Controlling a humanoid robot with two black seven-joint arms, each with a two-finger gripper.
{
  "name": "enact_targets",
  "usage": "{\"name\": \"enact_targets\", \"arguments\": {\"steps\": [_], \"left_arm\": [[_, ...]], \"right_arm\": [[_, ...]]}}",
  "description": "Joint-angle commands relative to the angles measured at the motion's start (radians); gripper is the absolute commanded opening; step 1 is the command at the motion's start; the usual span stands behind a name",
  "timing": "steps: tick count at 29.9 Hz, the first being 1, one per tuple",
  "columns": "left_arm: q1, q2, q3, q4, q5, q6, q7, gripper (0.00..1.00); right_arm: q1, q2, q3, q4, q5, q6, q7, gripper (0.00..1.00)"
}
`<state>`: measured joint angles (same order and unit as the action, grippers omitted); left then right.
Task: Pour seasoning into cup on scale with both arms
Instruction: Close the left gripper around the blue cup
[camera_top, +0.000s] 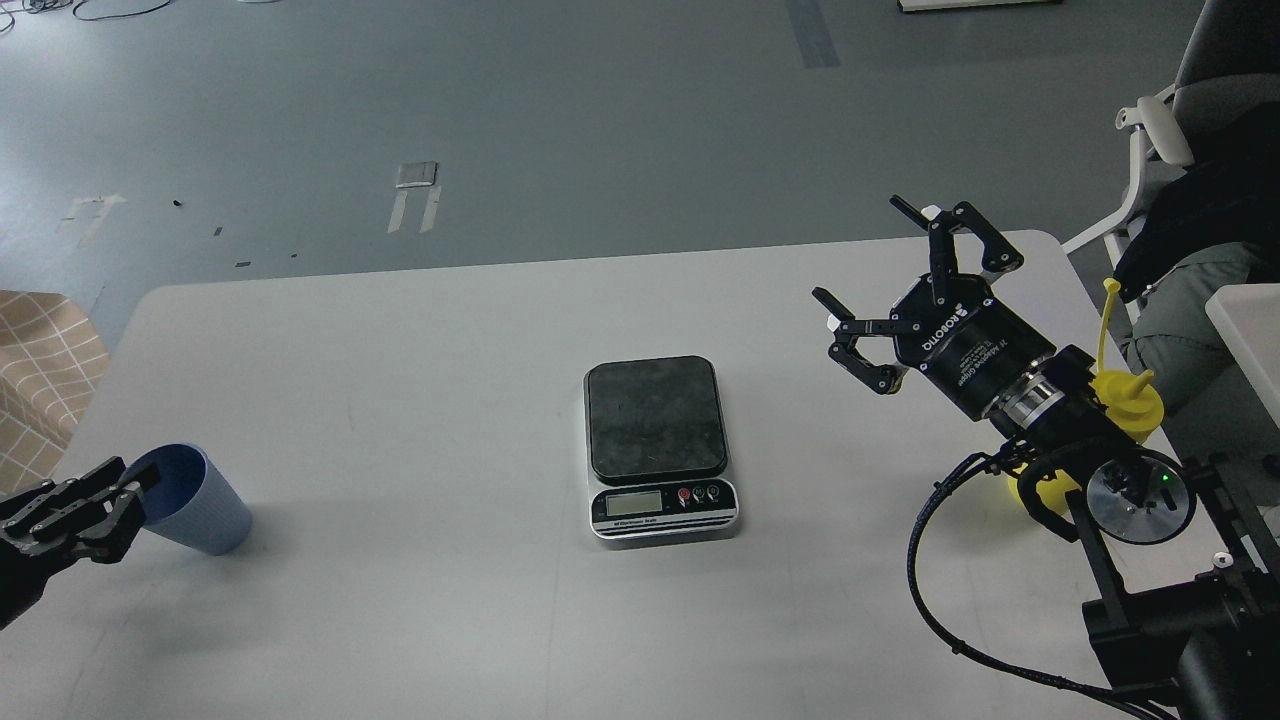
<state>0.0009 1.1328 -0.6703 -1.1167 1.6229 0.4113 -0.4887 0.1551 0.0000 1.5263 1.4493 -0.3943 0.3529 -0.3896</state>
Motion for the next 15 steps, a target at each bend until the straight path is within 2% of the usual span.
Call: {"name": "enact_targets", "arguments": {"steps": [1,3,10,15], "left_arm": [[0.001,-0.001,0.000,0.000,0.000,0.001,0.000,0.19],[0.002,0.001,0.000,0.000,0.000,0.001,0.000,0.15],[0.002,-0.001,0.000,0.000,0.008,0.001,0.000,0.14],[0.007,0.001,0.020,0.000,0.008,0.001,0.000,0.08]], "right_arm": [[-0.006,0.000,0.000,0.000,0.000,0.000,0.000,1.00],[-0.009,0.000,0.000,0.002,0.000,0.000,0.000,1.00],[-0.009,0.000,0.000,0.011,0.000,0.000,0.000,1.00],[-0.009,0.000,0.000,0.011,0.000,0.000,0.000,1.00]]}}
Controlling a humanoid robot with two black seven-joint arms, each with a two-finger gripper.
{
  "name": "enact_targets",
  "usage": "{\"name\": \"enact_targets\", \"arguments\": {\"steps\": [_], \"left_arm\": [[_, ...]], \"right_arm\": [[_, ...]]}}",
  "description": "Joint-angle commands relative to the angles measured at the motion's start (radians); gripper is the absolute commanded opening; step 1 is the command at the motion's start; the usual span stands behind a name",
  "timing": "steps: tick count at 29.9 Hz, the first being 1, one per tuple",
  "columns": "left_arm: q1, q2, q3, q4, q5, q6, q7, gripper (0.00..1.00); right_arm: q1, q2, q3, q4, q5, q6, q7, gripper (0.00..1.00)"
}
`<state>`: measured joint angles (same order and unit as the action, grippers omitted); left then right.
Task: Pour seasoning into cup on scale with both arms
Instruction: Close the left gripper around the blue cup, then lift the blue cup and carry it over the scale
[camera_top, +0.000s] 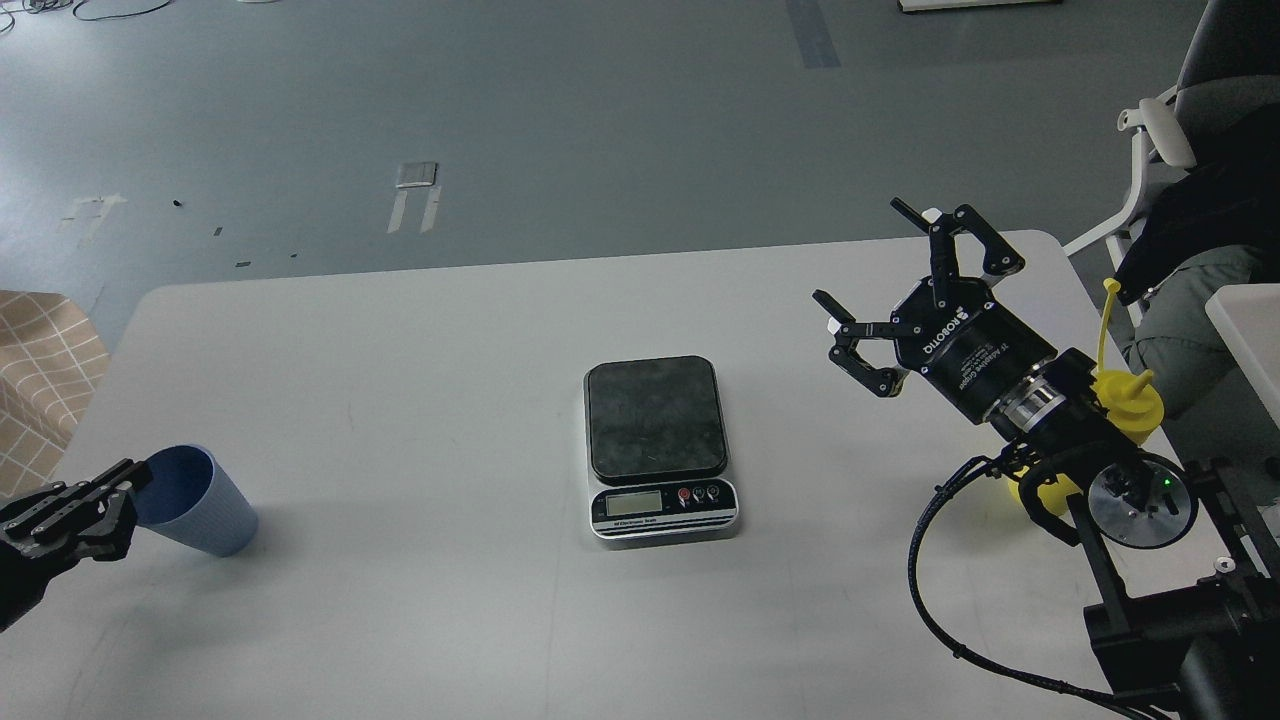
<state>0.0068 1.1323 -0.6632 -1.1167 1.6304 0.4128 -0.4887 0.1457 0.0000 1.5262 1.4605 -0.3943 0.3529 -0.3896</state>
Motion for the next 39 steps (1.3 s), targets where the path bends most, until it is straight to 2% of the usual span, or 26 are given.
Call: {"name": "enact_targets", "arguments": {"steps": [1,7,23,29,37,38,39], "left_arm": [[-0.001,0.001,0.019,0.000,0.000,0.000,0.000,0.05],[-0.001,0.003,0.030,0.000,0.000,0.000,0.000,0.00],[-0.018,0.033,0.024,-0.008,0.000,0.000,0.000,0.00],[-0.073,0.049,0.022,-0.023,-0.001,-0.003,0.000,0.00],[-0.180,0.075,0.025,-0.104,0.000,-0.049,0.000,0.00],[-0.197,0.075,0.027,-0.118,0.000,-0.067,0.000,0.00],[-0.230,0.075,0.025,-0.149,0.000,-0.121,0.000,0.00]], "right_arm": [[0.000,0.000,0.000,0.001,0.000,0.000,0.000,1.00],[0.000,0.000,0.002,0.000,0.000,0.000,0.000,1.00],[-0.002,0.000,0.002,0.000,0.000,0.001,0.000,1.00],[-0.002,0.000,0.000,-0.002,0.000,0.001,0.000,1.00],[-0.002,0.000,0.000,-0.003,0.000,0.001,0.000,1.00],[-0.005,0.000,0.002,-0.003,0.000,0.001,0.000,1.00],[-0.008,0.000,0.002,-0.002,0.000,0.001,0.000,1.00]]}}
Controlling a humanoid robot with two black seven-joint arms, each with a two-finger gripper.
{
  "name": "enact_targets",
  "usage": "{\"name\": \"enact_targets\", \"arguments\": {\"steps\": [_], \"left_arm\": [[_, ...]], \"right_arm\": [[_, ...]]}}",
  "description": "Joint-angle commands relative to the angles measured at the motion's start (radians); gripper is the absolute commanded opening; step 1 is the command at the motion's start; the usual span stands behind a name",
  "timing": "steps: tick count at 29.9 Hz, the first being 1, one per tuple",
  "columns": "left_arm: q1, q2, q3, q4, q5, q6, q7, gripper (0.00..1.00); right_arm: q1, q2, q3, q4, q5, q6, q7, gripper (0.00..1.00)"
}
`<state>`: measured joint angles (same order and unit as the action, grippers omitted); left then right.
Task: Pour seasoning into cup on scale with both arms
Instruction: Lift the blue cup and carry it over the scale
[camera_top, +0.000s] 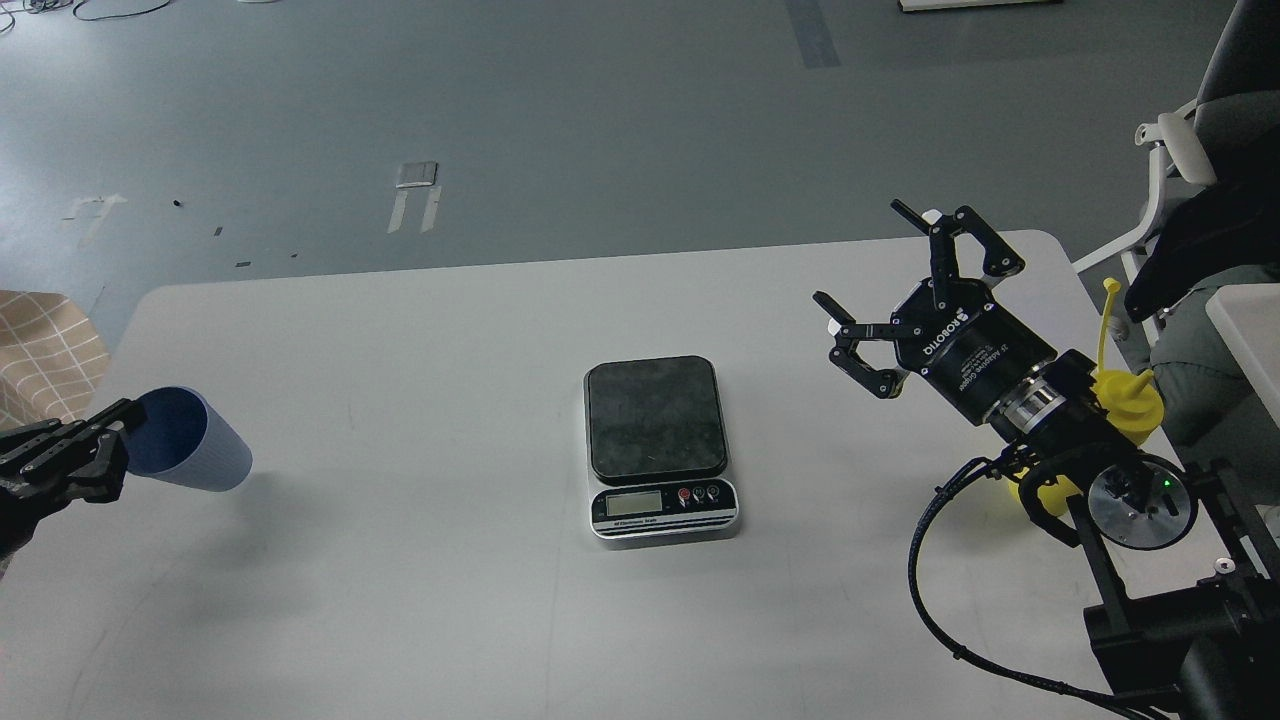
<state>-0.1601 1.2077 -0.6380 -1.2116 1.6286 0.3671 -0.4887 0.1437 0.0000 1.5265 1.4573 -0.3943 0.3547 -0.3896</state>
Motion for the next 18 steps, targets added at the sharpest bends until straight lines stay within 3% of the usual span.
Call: {"name": "enact_targets", "arguments": {"steps": [1,3,5,8,13,18], "left_arm": [[-0.081,-0.002,0.001,-0.068,0.002,-0.111,0.000,0.00],[-0.166,-0.011,0.000,-0.103,0.004,-0.267,0.000,0.00],[-0.241,-0.022,0.000,-0.123,0.010,-0.351,0.000,0.00],[-0.309,-0.091,0.001,-0.126,0.036,-0.399,0.000,0.00],[-0.355,-0.192,0.001,-0.128,0.109,-0.412,0.000,0.00],[-0.400,-0.301,0.003,-0.129,0.128,-0.513,0.000,0.00]], "right_arm": [[-0.007,0.000,0.001,0.002,0.000,0.000,0.000,1.00],[-0.010,0.000,0.000,0.002,0.000,0.001,0.000,1.00],[-0.010,0.000,0.000,0.005,0.000,0.001,0.000,1.00],[-0.016,0.000,0.000,0.005,0.000,0.001,0.000,1.00],[-0.021,0.000,-0.002,0.003,-0.008,0.001,0.000,1.00],[-0.023,0.000,0.000,0.005,-0.026,0.003,0.000,1.00]]}}
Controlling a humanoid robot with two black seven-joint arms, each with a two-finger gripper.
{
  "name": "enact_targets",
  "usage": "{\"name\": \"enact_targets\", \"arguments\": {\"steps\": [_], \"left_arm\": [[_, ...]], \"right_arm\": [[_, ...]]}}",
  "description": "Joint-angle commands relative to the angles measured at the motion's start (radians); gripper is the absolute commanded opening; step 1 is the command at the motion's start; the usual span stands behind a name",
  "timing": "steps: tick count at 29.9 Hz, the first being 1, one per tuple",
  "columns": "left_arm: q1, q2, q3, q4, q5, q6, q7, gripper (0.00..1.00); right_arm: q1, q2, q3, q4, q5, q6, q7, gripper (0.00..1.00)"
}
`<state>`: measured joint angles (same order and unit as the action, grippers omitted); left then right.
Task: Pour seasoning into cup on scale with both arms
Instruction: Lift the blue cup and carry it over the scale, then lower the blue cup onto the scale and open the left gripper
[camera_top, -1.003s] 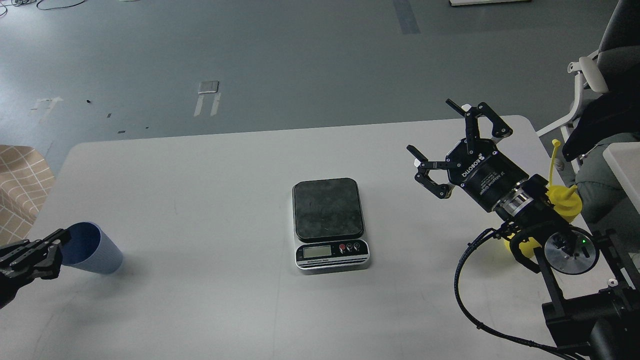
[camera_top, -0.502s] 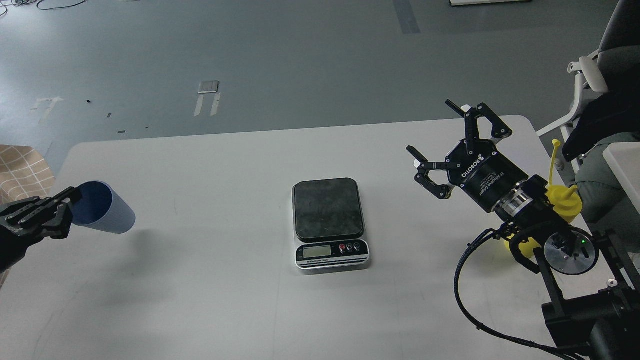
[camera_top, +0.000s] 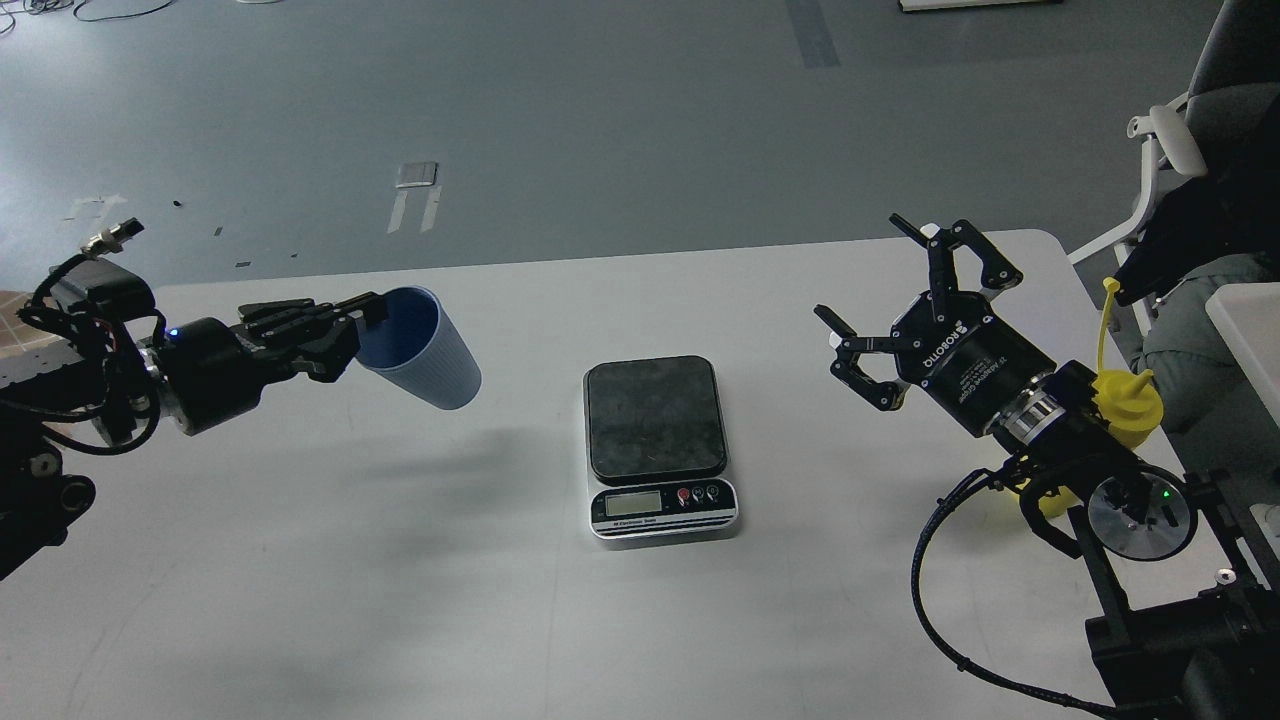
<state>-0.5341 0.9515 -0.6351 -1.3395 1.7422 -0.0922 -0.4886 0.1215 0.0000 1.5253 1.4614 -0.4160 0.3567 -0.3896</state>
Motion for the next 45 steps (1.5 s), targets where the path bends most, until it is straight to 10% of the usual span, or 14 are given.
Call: {"name": "enact_targets", "arguments": {"steps": [1,11,45], "left_arm": [[-0.044,-0.065,0.000,-0.001,0.031,-0.076,0.000,0.00],[-0.177,-0.243,0.014,0.020,0.057,-0.188,0.000,0.00],[-0.333,-0.494,0.153,0.263,0.168,-0.155,0.000,0.00]], "right_arm": [[0.000,0.000,0.003,0.001,-0.004,0.001,0.000,1.00],[-0.002,0.000,0.006,0.002,-0.004,0.001,0.000,1.00],[-0.002,0.000,0.018,0.004,-0.004,0.004,0.000,1.00]]}}
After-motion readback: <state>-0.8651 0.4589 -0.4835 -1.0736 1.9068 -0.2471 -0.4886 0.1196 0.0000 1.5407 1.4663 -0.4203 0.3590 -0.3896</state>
